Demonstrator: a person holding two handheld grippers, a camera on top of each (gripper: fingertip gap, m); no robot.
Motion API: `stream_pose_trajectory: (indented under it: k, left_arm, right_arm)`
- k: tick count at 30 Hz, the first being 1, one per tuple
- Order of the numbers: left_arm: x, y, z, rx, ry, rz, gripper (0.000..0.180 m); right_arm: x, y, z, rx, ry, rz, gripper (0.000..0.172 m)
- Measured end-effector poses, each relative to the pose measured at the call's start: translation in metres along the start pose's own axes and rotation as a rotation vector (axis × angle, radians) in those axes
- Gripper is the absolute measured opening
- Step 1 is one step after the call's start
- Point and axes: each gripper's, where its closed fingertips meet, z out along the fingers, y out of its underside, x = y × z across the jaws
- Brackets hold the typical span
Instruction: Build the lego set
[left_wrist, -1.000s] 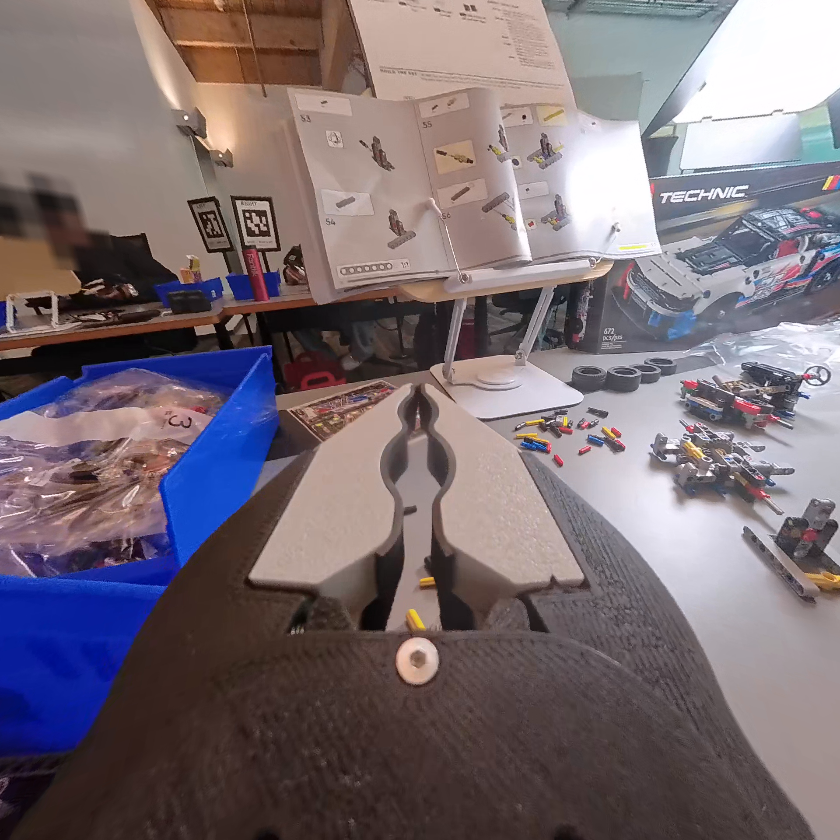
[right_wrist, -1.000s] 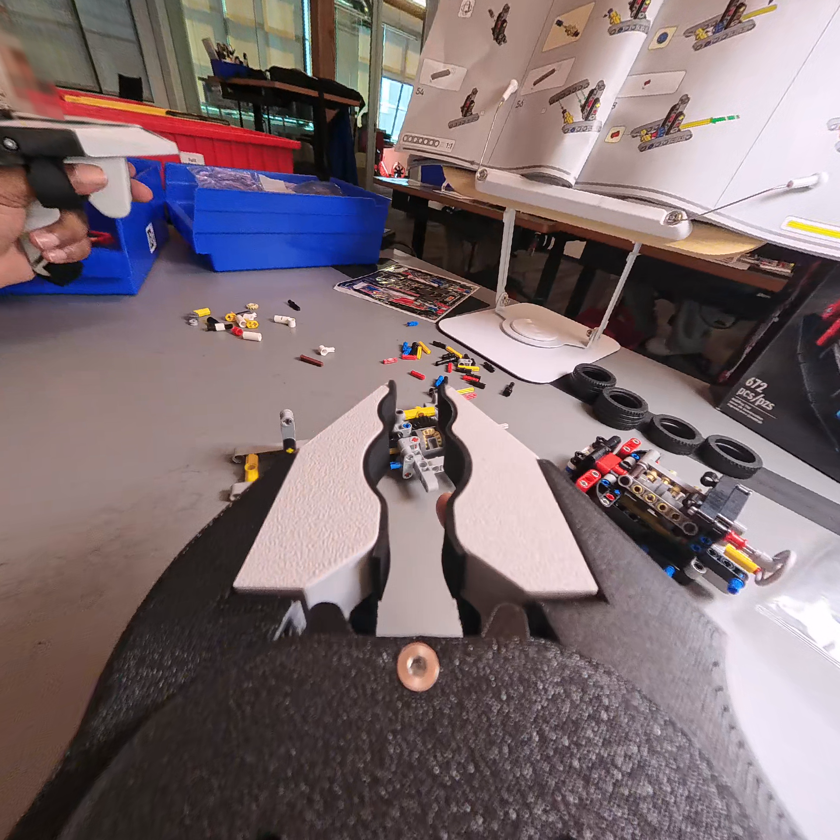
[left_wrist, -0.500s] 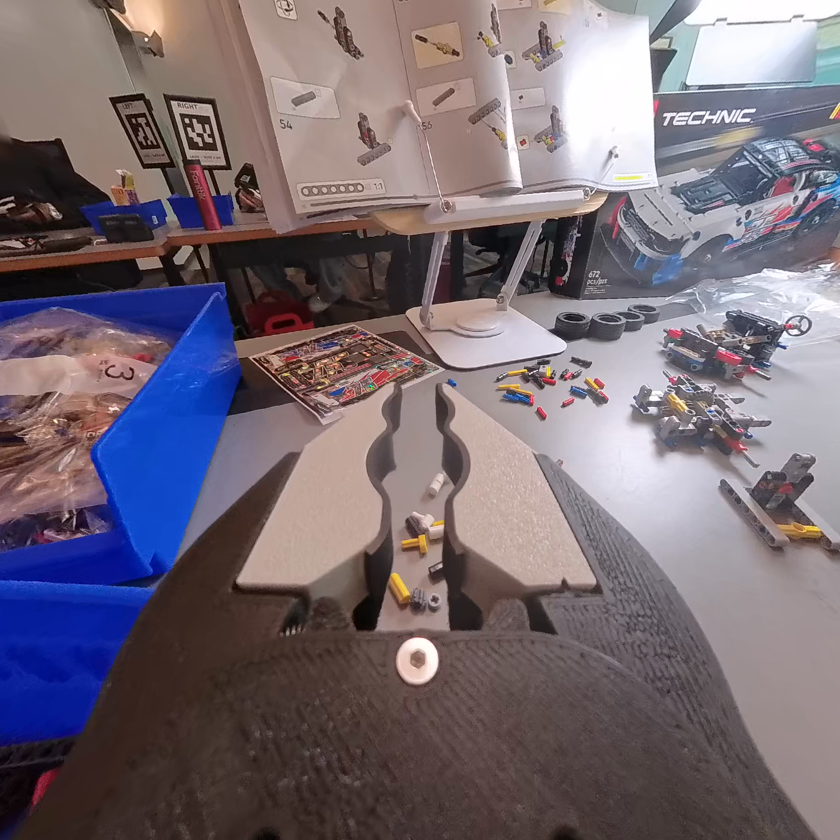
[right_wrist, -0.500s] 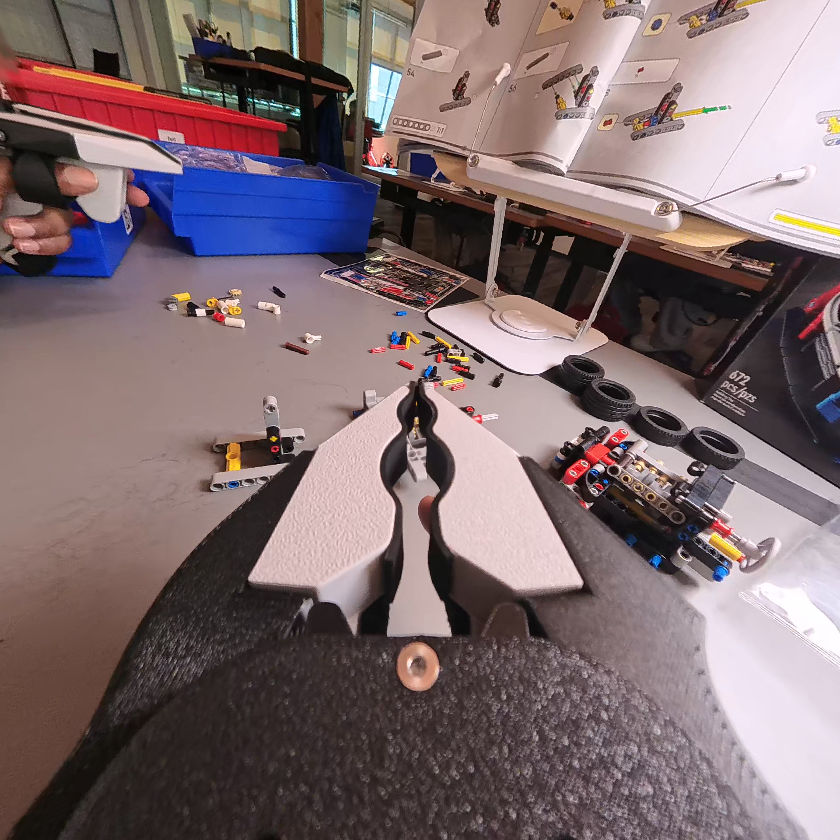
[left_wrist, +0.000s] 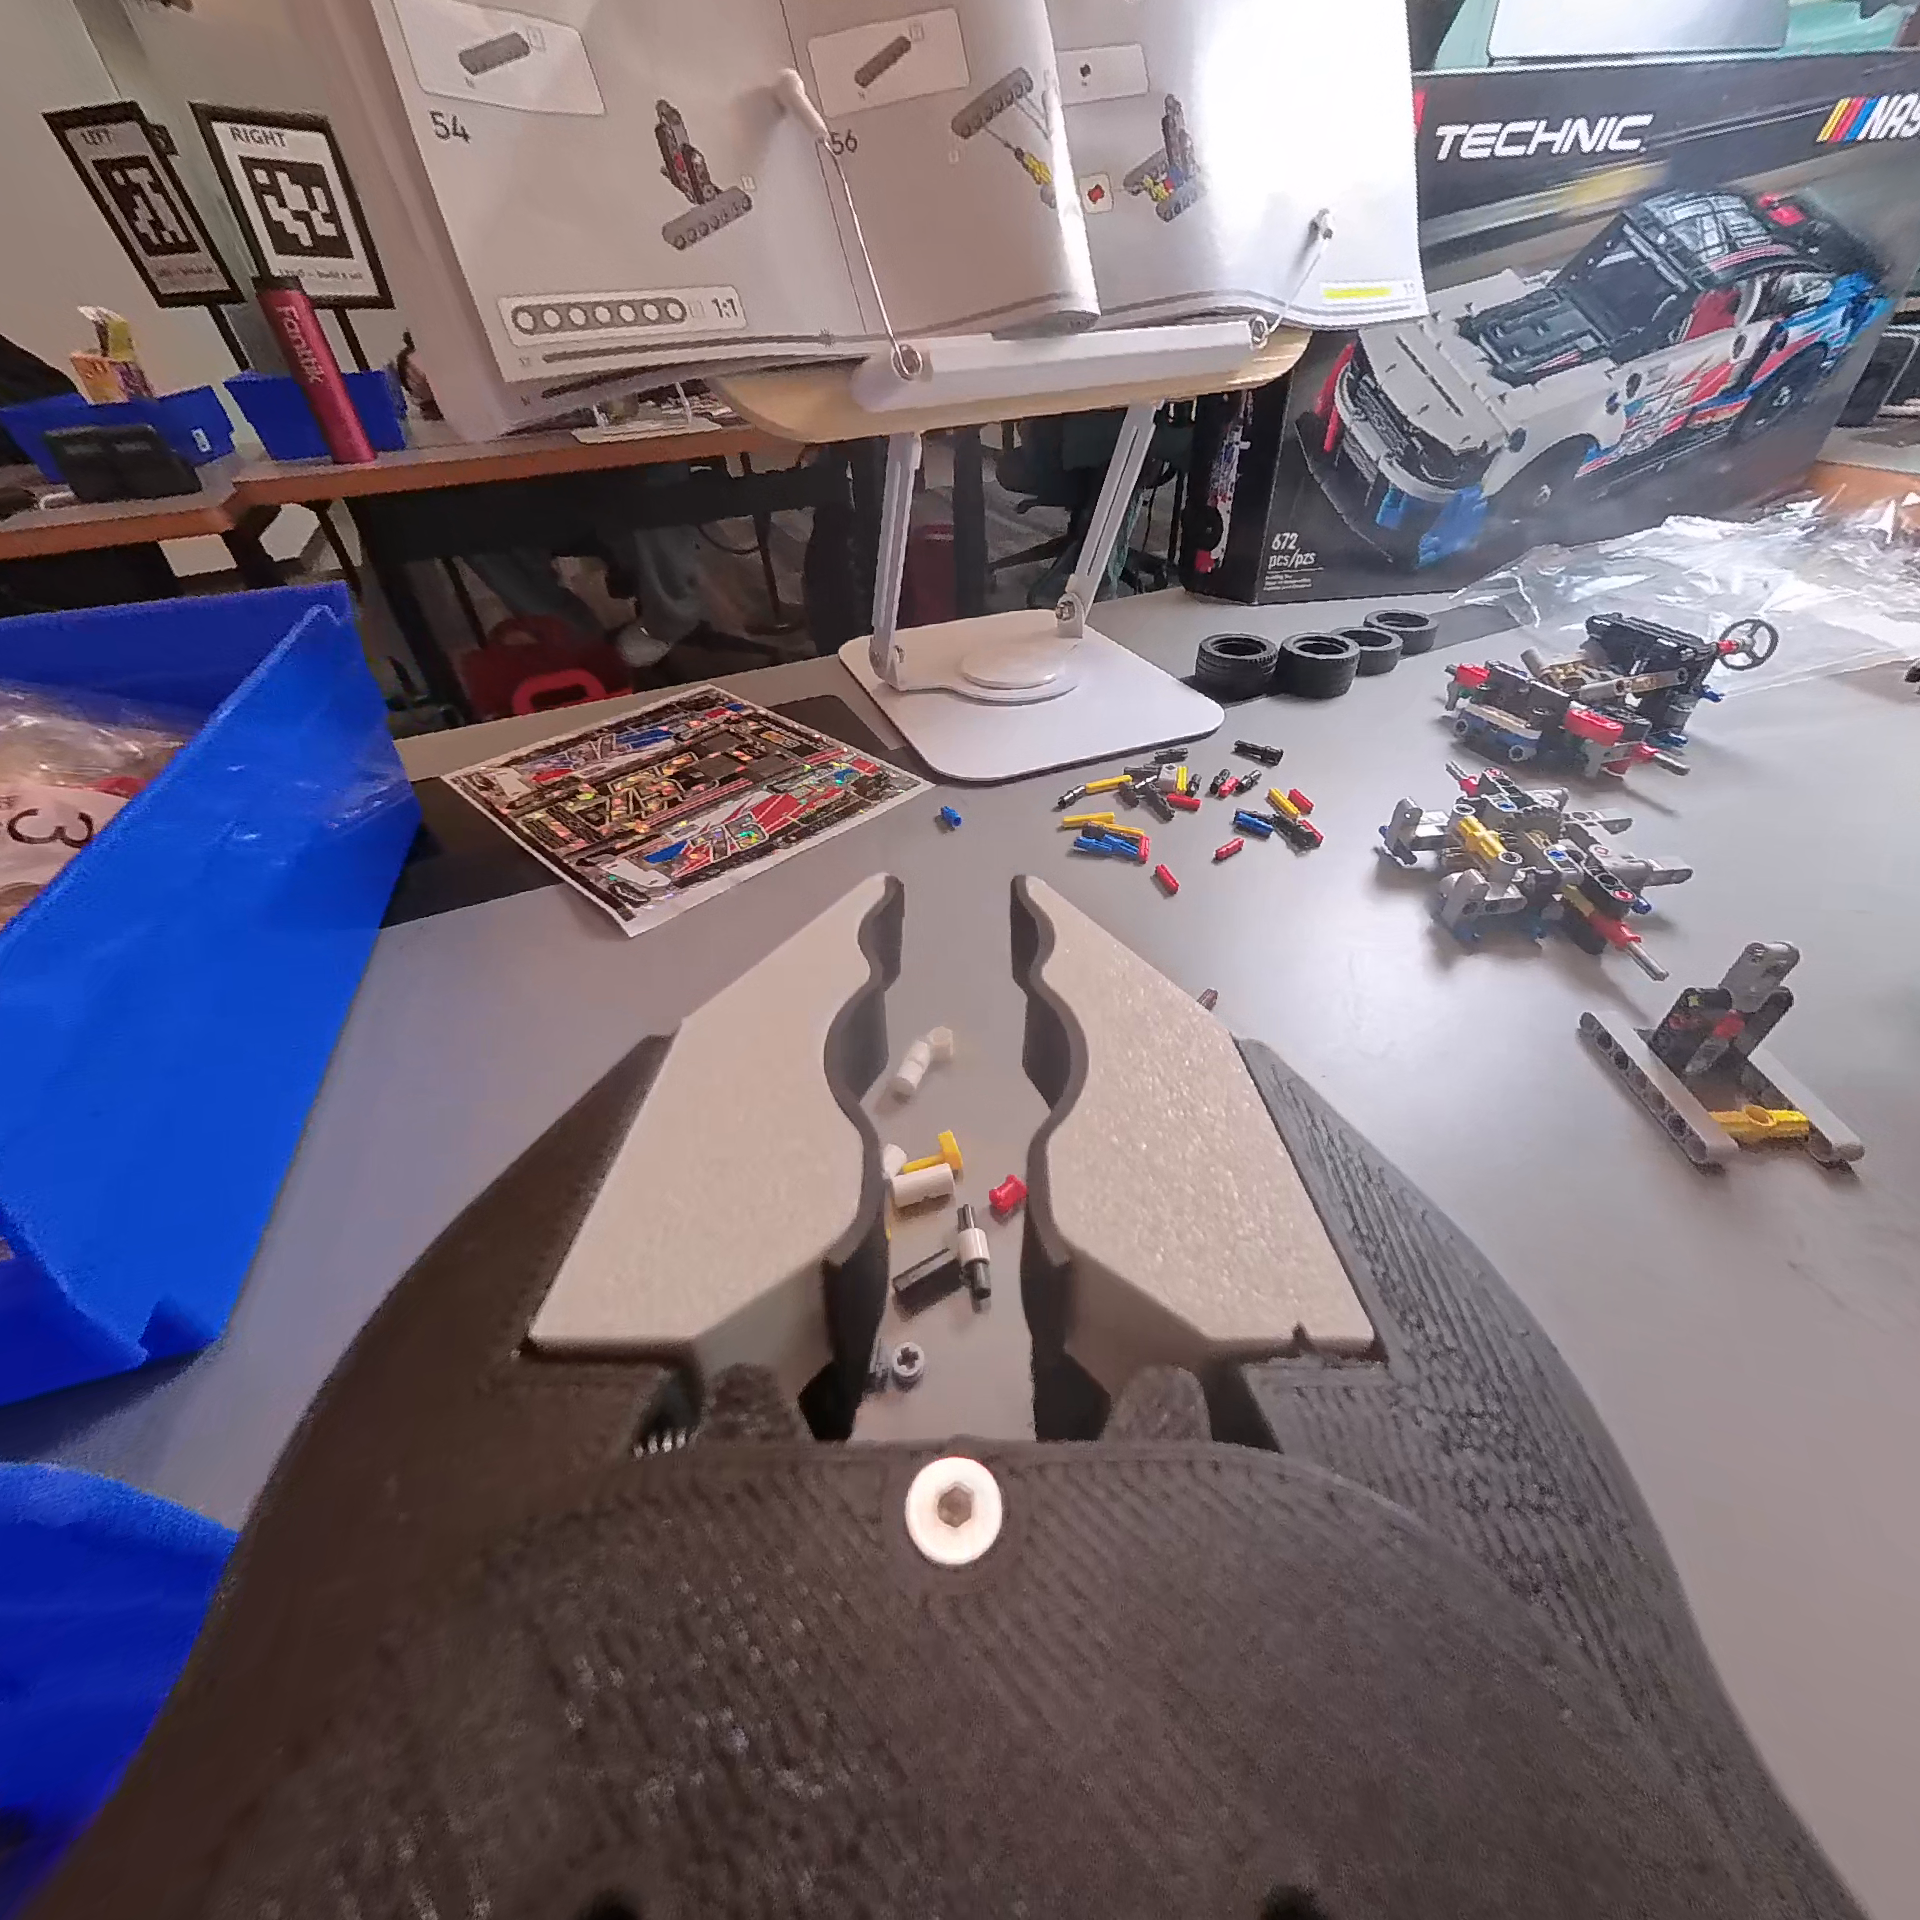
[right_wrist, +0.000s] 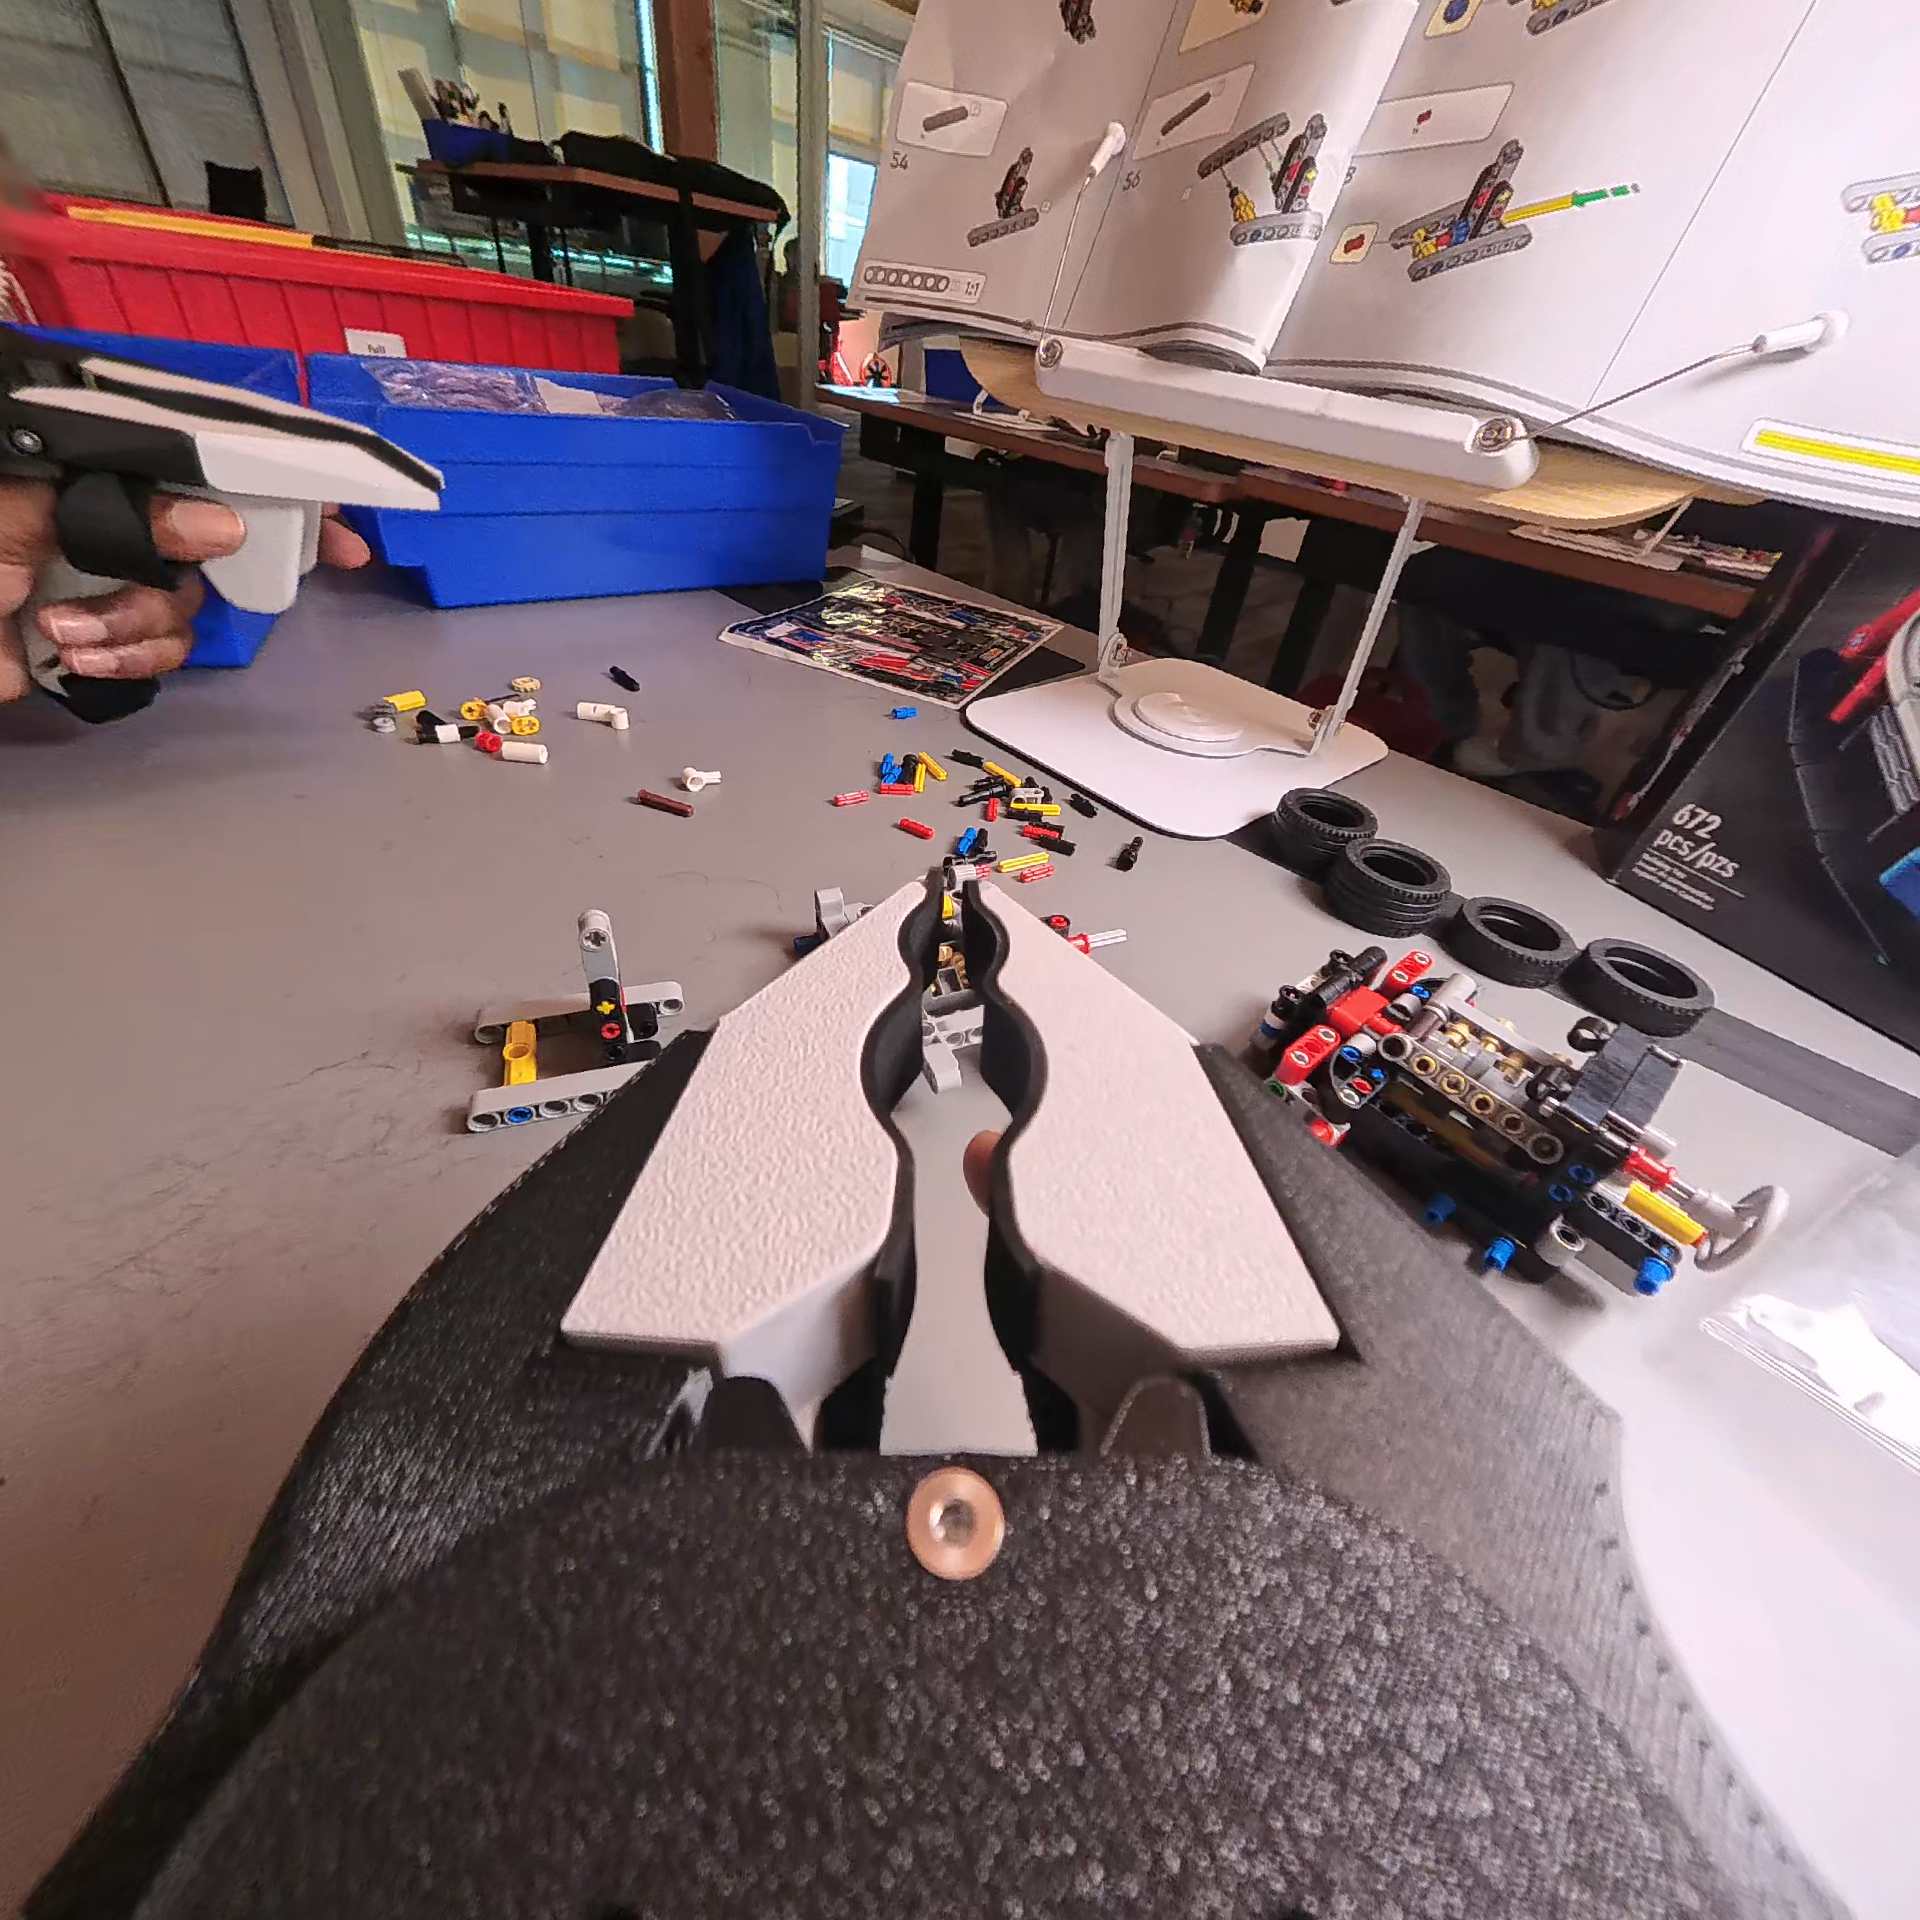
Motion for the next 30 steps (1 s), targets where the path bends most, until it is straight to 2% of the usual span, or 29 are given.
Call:
stream_pose_trajectory:
  k: [9,13,18,22,27,30]
  left_arm:
    - [0.007,0.003,0.003,-0.008,0.022,0.005,0.019]
    - [0.012,-0.002,0.001,0.008,0.034,0.009,0.019]
    - [0.009,-0.006,-0.002,0.021,0.016,0.031,0.019]
    - [0.009,-0.008,-0.003,0.034,0.016,0.026,0.023]
    - [0.021,-0.004,0.002,0.020,0.054,0.048,0.034]
    - [0.032,0.007,0.009,-0.025,0.091,0.072,0.055]
  right_arm:
    - [0.003,0.000,0.017,-0.075,-0.031,-0.012,0.009]
    - [0.007,-0.020,0.042,-0.123,-0.078,-0.101,0.010]
    - [0.003,-0.063,0.075,-0.020,-0.081,-0.121,0.013]
    - [-0.010,-0.076,0.091,0.044,-0.093,-0.062,0.034]
    - [-0.031,-0.059,0.096,0.031,-0.141,-0.050,0.056]
    - [-0.044,-0.044,0.097,-0.006,-0.189,-0.049,0.063]
